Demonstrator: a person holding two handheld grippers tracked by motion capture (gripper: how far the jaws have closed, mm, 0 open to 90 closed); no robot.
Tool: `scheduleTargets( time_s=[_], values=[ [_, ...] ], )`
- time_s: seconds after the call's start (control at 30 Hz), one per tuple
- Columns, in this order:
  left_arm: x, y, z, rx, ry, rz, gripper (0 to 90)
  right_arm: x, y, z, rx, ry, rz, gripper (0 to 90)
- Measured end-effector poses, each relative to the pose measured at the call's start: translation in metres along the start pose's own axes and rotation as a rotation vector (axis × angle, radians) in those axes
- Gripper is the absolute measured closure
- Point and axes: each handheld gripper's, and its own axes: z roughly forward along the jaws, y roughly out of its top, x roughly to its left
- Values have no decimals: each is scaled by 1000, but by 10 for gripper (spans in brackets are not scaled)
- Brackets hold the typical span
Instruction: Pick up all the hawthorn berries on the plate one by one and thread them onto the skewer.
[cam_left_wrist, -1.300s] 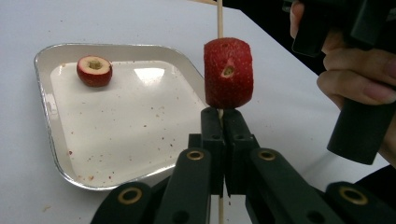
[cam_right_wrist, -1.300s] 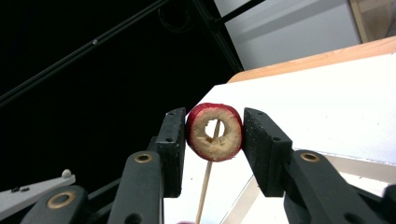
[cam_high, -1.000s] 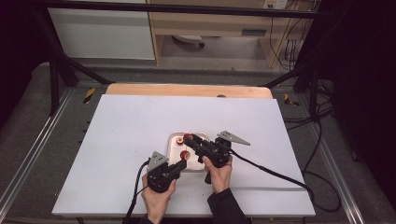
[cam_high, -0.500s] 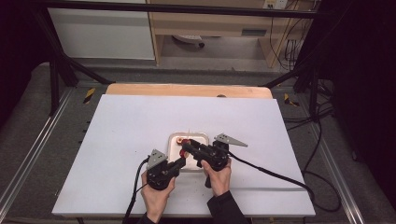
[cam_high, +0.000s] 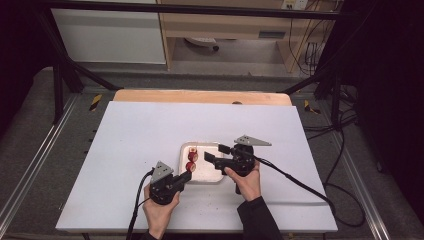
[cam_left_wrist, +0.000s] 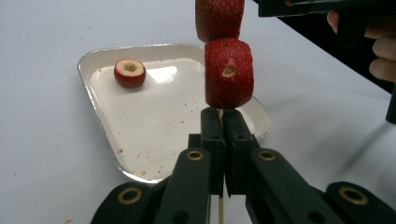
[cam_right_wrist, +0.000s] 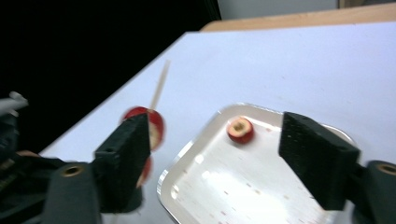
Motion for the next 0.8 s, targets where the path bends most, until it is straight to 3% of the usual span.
scheduleTargets(
  time_s=[0.23,0.43,0.5,0.53,0.8],
  values=[
    [8,-5,-7,26,3,28,884,-10,2,-2,132,-46,-75,99],
    [15,-8,-17,17,-22,50,884,-13,4,-3,192,-58,-117,82],
    [18,-9,-21,22,-17,55,884,-14,5,-3,215,-60,-123,77],
    [19,-9,-24,39,6,49,884,-15,6,-2,232,-65,-129,70],
    [28,-12,-33,52,13,52,884,-13,15,10,353,-86,-201,62]
  ],
)
